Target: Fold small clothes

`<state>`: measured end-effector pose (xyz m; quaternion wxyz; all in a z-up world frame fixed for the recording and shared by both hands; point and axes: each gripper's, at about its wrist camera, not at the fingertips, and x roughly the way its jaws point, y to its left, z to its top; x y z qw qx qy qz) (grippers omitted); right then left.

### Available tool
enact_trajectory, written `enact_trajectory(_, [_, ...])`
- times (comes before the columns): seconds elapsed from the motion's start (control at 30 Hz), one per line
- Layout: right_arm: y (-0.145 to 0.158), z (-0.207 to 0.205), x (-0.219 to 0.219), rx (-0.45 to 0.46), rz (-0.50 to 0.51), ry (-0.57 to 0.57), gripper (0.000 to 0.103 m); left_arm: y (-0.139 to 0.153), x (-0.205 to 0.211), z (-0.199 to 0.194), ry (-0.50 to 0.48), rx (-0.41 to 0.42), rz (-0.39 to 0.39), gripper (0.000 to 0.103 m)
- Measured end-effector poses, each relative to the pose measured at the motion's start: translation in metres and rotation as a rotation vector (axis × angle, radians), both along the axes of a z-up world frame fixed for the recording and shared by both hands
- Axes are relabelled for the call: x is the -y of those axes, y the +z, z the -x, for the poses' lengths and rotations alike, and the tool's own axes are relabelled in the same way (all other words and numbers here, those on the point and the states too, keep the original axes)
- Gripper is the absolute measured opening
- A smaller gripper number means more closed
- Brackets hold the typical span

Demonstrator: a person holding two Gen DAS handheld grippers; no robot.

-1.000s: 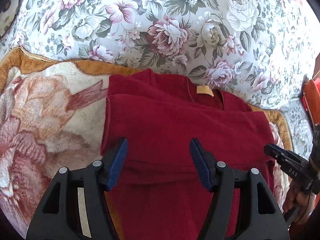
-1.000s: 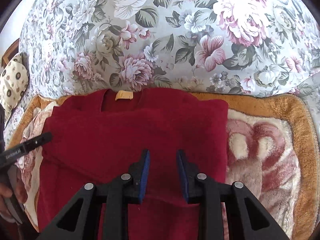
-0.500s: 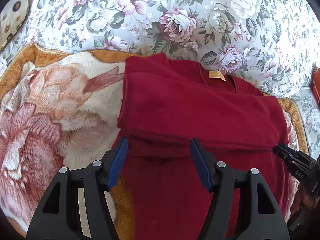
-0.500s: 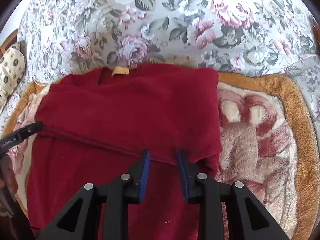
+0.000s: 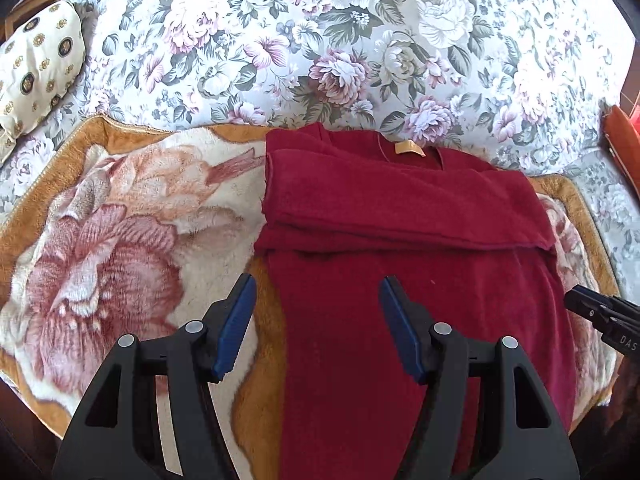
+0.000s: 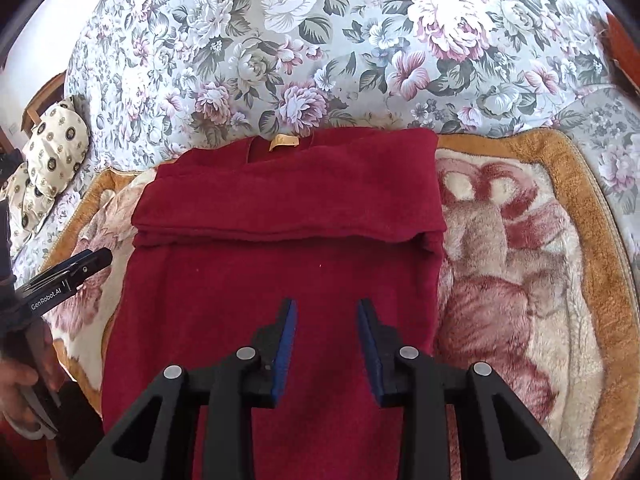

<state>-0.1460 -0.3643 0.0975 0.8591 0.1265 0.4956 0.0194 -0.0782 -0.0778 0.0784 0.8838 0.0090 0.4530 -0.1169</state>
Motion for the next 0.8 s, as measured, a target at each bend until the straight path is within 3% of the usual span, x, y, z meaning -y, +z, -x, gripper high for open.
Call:
enact_trajectory(0.2, [-0.001, 0.023, -0.001, -0.008, 0.007, -0.006, 0.033, -0.005, -0.002, 0.020, -0.019, -0.028, -0.006, 0.064])
enact_trajectory(0.57, [0.001, 0.033, 0.007, -0.018, -0.017, -0.011, 0.035, -0.020, -0.024, 0.042, -0.015, -0.120, 0.065, 0.064])
enact_trajectory(0.8, [-0.007, 0.071, 0.013, -0.077, 0.007, 0.006, 0.035, -0.030, -0.041, 0.072, -0.020, -0.185, 0.136, 0.064])
